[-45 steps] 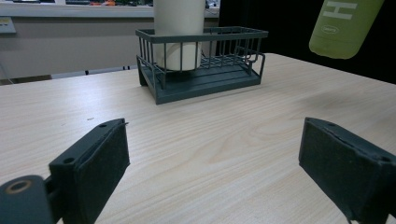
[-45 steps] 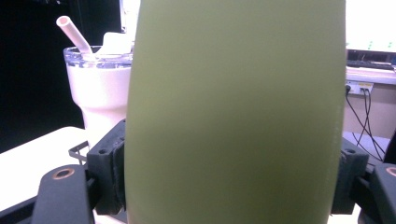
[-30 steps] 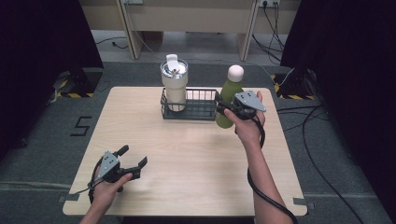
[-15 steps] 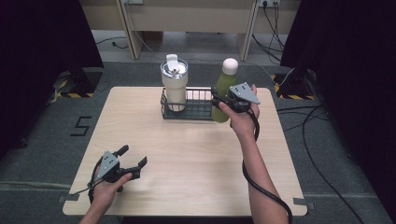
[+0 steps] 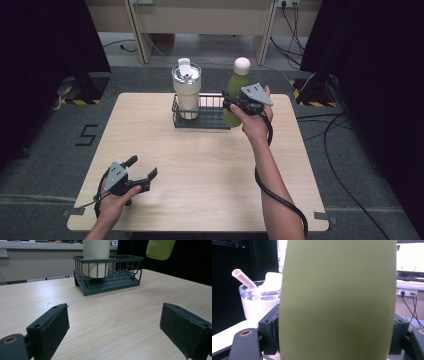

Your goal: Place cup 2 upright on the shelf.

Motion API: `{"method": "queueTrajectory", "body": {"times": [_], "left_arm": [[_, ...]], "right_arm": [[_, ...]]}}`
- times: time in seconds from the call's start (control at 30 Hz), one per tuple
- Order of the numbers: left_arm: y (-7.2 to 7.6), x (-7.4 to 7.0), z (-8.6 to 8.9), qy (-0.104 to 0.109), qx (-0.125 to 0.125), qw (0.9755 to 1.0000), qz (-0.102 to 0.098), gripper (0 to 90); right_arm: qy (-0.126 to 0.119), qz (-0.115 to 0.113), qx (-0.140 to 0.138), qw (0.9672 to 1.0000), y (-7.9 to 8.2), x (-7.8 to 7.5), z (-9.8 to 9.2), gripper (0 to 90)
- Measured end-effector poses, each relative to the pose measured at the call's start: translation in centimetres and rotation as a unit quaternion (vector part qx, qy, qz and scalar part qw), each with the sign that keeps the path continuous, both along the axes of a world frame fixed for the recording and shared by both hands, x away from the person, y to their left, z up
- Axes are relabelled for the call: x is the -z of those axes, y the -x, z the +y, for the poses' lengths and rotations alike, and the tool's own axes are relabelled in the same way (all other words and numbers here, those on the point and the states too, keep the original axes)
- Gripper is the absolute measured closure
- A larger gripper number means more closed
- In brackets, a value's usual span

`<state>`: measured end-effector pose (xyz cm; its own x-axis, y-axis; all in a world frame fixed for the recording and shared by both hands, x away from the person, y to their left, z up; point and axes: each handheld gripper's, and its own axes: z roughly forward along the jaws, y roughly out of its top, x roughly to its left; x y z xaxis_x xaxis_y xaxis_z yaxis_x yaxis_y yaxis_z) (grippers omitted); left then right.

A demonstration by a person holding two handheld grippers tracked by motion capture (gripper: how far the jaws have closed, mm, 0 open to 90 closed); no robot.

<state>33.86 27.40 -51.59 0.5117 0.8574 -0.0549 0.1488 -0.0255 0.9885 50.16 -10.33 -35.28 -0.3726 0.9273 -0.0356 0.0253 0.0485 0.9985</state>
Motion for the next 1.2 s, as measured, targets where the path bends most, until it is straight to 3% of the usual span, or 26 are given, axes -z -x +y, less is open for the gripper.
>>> {"method": "queueTrajectory", "body": {"times": [1.2], "left_arm": [[0.0,0.0,0.1,0.005,0.001,1.0000,0.001,8.0]], "right_arm": [[-0.003,-0.003,0.001,1.0000,-3.3,-1.5,2.2,22.5]]}}
